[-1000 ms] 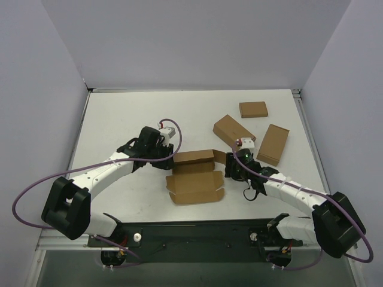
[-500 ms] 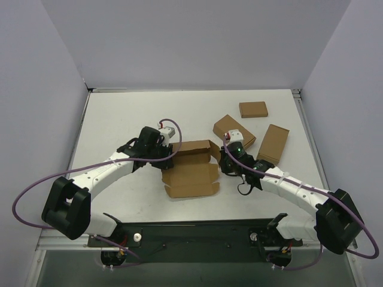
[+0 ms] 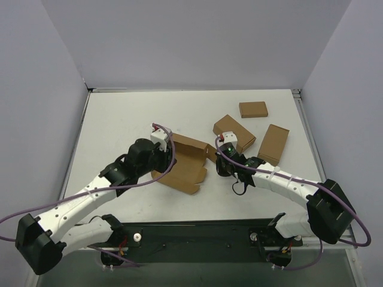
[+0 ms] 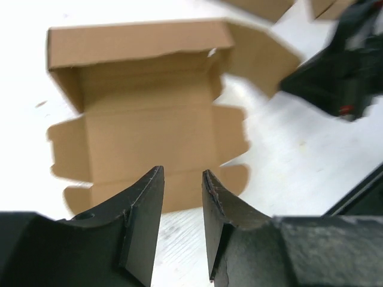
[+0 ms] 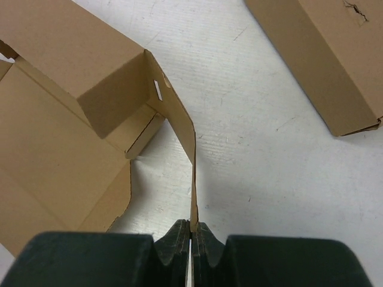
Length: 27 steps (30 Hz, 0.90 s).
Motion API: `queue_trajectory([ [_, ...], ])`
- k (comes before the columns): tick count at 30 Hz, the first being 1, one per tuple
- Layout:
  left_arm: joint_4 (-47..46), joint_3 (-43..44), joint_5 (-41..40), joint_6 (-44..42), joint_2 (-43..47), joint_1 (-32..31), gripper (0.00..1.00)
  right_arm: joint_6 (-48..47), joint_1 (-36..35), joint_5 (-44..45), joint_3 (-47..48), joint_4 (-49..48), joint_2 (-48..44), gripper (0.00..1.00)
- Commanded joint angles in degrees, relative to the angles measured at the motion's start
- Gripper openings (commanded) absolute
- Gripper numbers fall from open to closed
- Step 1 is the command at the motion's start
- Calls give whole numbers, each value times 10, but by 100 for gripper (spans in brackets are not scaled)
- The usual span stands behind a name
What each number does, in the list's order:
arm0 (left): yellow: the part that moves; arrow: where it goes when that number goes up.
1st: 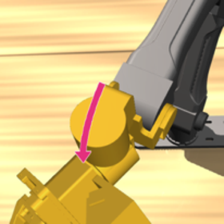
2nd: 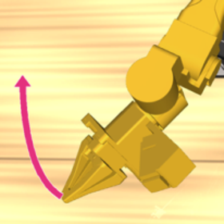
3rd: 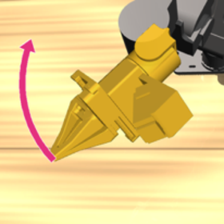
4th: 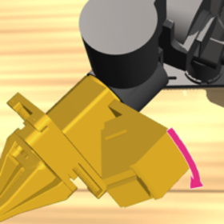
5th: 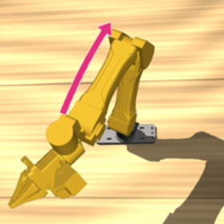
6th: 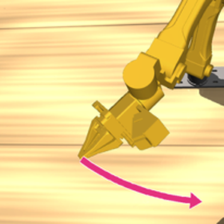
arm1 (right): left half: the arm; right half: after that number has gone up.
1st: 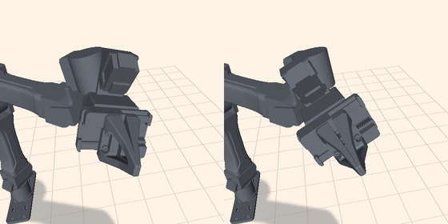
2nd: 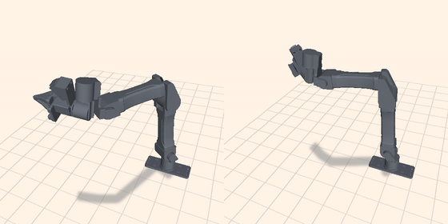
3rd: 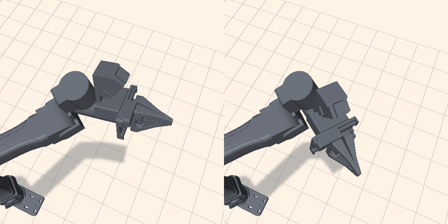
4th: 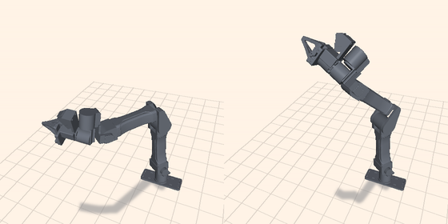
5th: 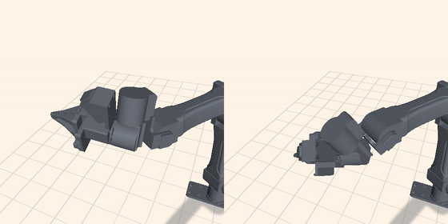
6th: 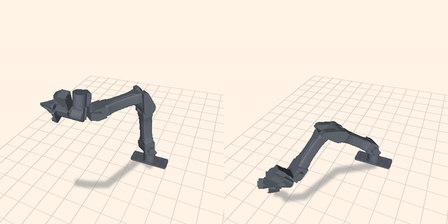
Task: Fold the paper box
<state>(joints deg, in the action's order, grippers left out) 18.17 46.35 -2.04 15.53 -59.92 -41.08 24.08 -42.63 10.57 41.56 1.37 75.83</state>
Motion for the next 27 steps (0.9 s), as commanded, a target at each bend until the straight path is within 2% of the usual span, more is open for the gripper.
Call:
queue_trajectory([
  [1, -151, -70, -17, 87, -5, -47, 42, 2, -1, 15, 18, 6, 7, 0],
  [2, -219, -95, -14, 107, -33, -61, 42, 1, -1, 16, 18, 5, 9, 0],
  [5, -335, -118, 4, 131, -102, -76, 41, -1, -1, 12, 16, 3, 10, 0],
  [11, -478, -111, 13, 124, -207, -99, 40, 3, -2, 7, 10, -5, 12, 0],
  [17, -567, -127, 35, 143, -285, -105, 34, 4, 1, 4, 2, -8, 11, 0],
  [20, -581, -134, 37, 150, -315, -117, 32, 4, 3, 4, 4, -5, 7, 0],
  [27, -605, -165, 25, 168, -368, -131, 18, 11, 0, 3, 28, 17, 8, 0],
])
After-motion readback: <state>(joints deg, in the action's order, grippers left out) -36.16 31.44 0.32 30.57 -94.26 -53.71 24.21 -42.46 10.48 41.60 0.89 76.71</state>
